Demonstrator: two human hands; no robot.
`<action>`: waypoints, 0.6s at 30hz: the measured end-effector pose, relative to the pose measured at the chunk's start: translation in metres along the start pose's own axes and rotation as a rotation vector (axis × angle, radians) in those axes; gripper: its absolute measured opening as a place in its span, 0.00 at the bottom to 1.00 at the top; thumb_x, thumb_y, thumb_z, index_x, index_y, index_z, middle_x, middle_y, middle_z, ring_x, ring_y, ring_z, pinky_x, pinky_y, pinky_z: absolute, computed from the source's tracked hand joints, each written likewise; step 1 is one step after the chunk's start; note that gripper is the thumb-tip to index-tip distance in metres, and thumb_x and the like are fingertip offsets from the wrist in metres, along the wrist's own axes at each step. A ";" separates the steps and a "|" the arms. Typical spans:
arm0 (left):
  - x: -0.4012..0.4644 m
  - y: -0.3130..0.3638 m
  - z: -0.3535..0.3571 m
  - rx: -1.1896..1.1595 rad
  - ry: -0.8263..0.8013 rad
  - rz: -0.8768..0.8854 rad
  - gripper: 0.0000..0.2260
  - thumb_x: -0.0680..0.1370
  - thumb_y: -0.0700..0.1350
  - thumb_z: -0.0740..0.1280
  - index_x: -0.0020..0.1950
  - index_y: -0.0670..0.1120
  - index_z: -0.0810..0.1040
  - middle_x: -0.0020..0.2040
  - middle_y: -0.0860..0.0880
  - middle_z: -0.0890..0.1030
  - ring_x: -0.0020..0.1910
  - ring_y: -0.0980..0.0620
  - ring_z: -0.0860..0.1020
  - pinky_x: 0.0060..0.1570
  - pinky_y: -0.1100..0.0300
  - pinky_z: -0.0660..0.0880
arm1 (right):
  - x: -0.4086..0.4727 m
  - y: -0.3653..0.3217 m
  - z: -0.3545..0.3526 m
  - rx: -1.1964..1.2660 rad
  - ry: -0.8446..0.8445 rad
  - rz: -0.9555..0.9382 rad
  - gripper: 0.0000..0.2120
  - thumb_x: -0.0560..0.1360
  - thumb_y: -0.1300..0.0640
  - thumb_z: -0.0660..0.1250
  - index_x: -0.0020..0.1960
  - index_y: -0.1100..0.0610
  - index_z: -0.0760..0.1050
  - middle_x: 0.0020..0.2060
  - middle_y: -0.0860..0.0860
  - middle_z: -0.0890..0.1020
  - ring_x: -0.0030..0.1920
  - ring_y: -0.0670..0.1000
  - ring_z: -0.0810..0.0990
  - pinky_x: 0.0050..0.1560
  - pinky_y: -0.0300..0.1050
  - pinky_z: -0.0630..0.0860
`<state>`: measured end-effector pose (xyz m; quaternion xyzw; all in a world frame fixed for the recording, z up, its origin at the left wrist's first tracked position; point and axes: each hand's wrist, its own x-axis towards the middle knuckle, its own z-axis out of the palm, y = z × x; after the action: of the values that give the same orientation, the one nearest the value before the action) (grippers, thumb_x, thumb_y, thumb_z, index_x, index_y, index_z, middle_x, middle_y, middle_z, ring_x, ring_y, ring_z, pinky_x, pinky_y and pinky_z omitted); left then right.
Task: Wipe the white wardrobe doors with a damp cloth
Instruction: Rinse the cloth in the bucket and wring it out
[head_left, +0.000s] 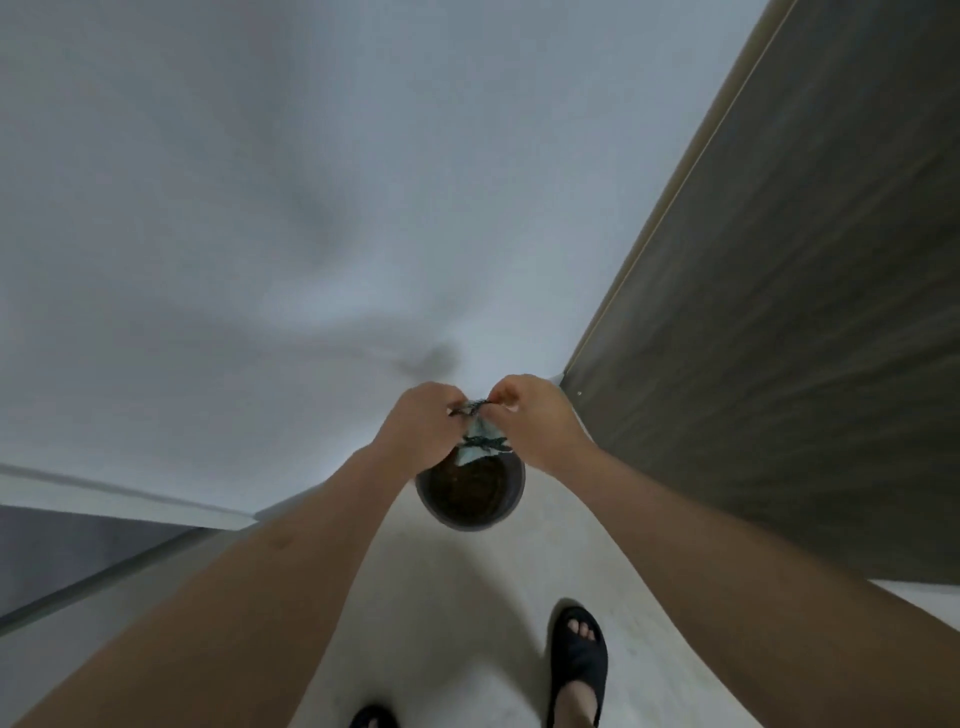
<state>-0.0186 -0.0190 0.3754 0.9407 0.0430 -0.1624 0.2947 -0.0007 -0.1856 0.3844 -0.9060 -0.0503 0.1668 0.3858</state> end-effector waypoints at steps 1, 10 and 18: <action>-0.011 0.008 -0.015 0.016 0.019 -0.010 0.10 0.79 0.45 0.65 0.38 0.50 0.79 0.35 0.54 0.76 0.40 0.49 0.75 0.37 0.58 0.65 | -0.011 -0.013 -0.013 -0.049 0.014 -0.017 0.06 0.77 0.52 0.71 0.45 0.54 0.79 0.44 0.47 0.80 0.47 0.47 0.77 0.46 0.41 0.70; -0.115 0.100 -0.159 -0.445 0.076 0.034 0.15 0.80 0.49 0.65 0.36 0.44 0.69 0.33 0.47 0.69 0.32 0.49 0.67 0.35 0.55 0.63 | -0.105 -0.143 -0.119 0.051 0.066 0.056 0.06 0.77 0.65 0.63 0.49 0.54 0.75 0.43 0.49 0.80 0.44 0.51 0.78 0.42 0.43 0.74; -0.185 0.226 -0.247 -0.457 0.025 0.336 0.13 0.82 0.51 0.63 0.46 0.42 0.77 0.42 0.42 0.81 0.38 0.48 0.77 0.41 0.52 0.73 | -0.208 -0.222 -0.200 0.759 -0.072 0.156 0.21 0.68 0.60 0.67 0.61 0.62 0.74 0.52 0.60 0.82 0.51 0.58 0.82 0.58 0.56 0.77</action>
<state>-0.0840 -0.0621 0.7495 0.8458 -0.0744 -0.0859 0.5213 -0.1198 -0.2129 0.7274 -0.6934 0.0706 0.2343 0.6777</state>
